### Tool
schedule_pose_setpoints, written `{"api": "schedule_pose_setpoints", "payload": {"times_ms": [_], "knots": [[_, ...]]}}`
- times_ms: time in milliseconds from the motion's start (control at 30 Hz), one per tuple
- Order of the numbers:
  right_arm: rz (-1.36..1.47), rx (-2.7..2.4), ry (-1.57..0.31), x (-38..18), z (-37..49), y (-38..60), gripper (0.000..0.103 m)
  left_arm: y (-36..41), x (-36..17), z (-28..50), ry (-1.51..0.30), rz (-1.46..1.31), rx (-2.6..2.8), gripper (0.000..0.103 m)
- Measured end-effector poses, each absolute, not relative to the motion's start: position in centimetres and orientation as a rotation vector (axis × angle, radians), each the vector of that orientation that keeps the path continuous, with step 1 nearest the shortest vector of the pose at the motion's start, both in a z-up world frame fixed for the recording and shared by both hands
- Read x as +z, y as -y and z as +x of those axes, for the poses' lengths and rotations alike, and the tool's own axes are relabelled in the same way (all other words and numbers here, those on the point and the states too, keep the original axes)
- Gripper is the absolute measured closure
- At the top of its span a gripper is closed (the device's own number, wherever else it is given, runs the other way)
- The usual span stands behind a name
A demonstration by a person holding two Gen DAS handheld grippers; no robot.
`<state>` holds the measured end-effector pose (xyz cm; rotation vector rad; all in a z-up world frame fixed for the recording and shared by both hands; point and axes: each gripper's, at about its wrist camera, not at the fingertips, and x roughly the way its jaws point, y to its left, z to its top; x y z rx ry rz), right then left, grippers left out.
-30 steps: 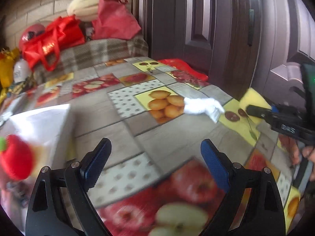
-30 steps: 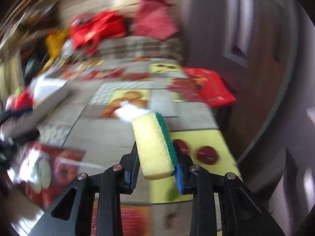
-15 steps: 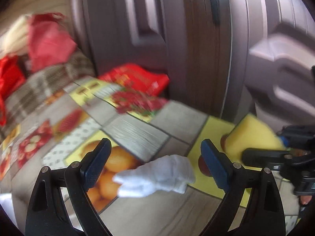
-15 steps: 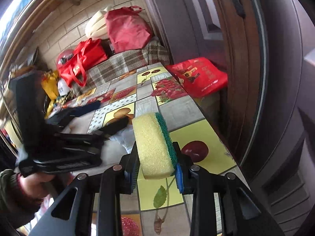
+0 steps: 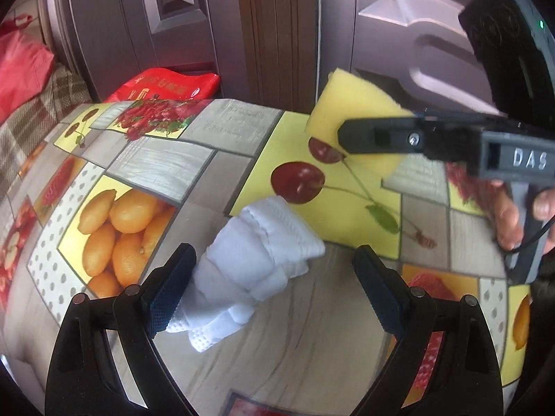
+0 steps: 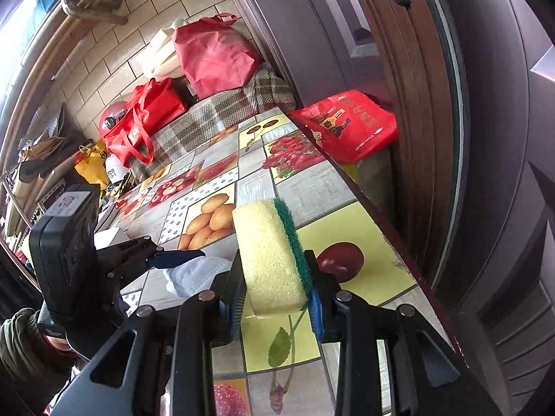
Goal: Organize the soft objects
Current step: 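Grasp the white glove with the left tool, then carry the white glove and sponge over the white tray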
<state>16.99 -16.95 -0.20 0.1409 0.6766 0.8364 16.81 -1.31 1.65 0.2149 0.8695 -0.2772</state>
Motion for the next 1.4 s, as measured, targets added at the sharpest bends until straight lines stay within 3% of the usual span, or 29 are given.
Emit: {"api": "schedule_pose_setpoints", "payload": {"times_ms": [100,133,167,200,300,600,1000,1400], "knots": [[0.136,0.833,-0.687,-0.3,17.2,16.8,0.073,1.2,1.3,17.1,-0.874,0.208,-0.267,0.011],[0.137,0.832,-0.689,-0.3,17.3,16.8,0.073,1.2,1.2,17.1,-0.876,0.210,-0.263,0.015],[0.139,0.831,-0.692,-0.3,17.3,16.8,0.073,1.1,1.2,17.2,-0.873,0.210,-0.260,0.038],[0.140,0.829,-0.694,-0.3,17.4,16.8,0.073,1.0,1.3,17.1,-0.868,0.199,-0.260,0.048],[0.137,0.825,-0.693,-0.3,17.4,16.7,0.073,0.8,1.4,16.5,-0.850,0.197,-0.224,0.057],[0.056,0.850,-0.526,1.4,13.8,16.0,0.073,0.7,2.2,9.2,-0.761,0.113,-0.136,0.060],[0.009,1.048,-0.514,1.5,6.3,10.5,0.073,-3.8,3.2,-3.3,-0.666,-0.039,0.101,0.060],[-0.014,1.071,-0.457,1.7,2.3,8.0,0.073,-6.2,4.5,-8.5,-0.515,-0.050,0.264,0.060]]}}
